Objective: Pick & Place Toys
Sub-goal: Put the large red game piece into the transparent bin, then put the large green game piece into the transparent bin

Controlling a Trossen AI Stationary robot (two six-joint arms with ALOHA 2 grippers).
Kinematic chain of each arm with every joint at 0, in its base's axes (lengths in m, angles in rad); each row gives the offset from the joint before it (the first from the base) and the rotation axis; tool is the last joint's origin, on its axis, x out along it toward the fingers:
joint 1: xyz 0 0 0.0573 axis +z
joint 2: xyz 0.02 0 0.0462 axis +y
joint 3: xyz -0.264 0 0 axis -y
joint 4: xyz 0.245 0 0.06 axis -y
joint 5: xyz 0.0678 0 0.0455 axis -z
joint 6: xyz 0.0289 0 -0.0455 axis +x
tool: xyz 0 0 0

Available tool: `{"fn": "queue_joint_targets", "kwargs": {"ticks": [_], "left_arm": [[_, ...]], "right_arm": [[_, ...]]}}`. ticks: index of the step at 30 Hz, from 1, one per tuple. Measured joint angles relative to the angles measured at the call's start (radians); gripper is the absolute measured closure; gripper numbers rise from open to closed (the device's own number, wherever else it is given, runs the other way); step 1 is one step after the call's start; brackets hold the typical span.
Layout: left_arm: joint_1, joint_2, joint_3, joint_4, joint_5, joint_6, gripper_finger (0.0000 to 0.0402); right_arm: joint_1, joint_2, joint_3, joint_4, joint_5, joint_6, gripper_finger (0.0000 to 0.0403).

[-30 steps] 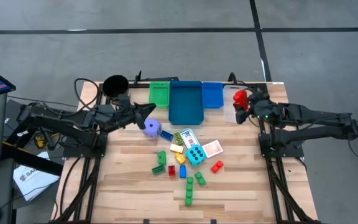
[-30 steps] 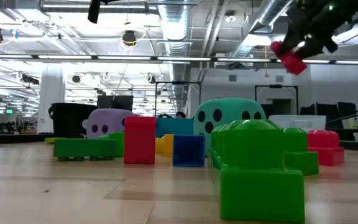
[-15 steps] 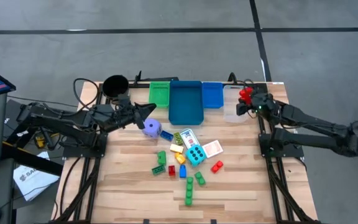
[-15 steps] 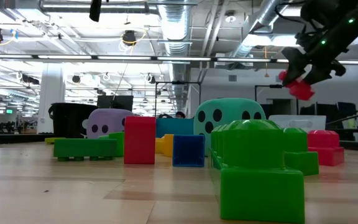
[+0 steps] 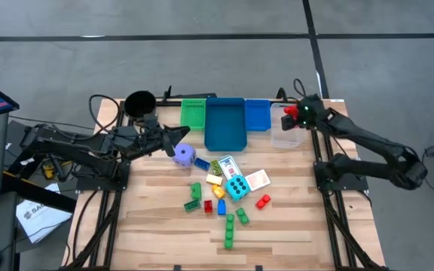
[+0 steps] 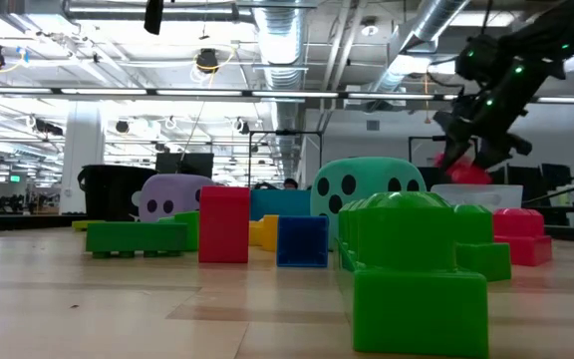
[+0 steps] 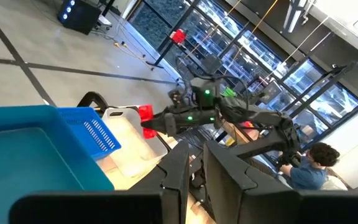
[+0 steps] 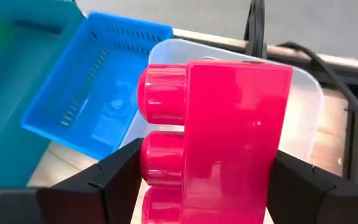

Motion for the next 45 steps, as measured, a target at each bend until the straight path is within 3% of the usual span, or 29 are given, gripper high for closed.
{"fn": "queue_joint_targets", "kwargs": {"ticks": [7,14,18,24,31,37,45], "left_arm": [[-0.002,0.0,0.0,-0.003,0.0,-0.001,0.0357],[-0.002,0.0,0.0,-0.004,-0.001,0.002,0.0357],[-0.002,0.0,0.0,-0.007,-0.001,0.008,0.0357],[-0.002,0.0,-0.001,-0.032,-0.002,0.01,0.0357],[-0.002,0.0,-0.001,-0.033,-0.002,0.115,0.0357],[-0.001,0.0,-0.001,-0.033,0.004,0.116,0.0357],[-0.001,0.0,-0.001,-0.034,0.236,0.323,0.0357]], "right_arm": [[-0.002,0.121,0.092,0.0,-0.045,-0.005,0.0124],[-0.001,0.174,0.168,-0.004,-0.07,-0.015,0.007],[-0.001,0.179,0.188,-0.037,-0.071,-0.016,0.0048],[0.069,0.113,0.19,-0.063,-0.068,-0.053,0.0047],[0.301,-0.057,0.19,-0.028,-0.05,-0.047,0.0072],[0.58,-0.151,0.19,-0.028,0.064,0.063,0.0093],[0.898,-0.121,0.192,0.055,0.198,0.302,0.0097]]}}
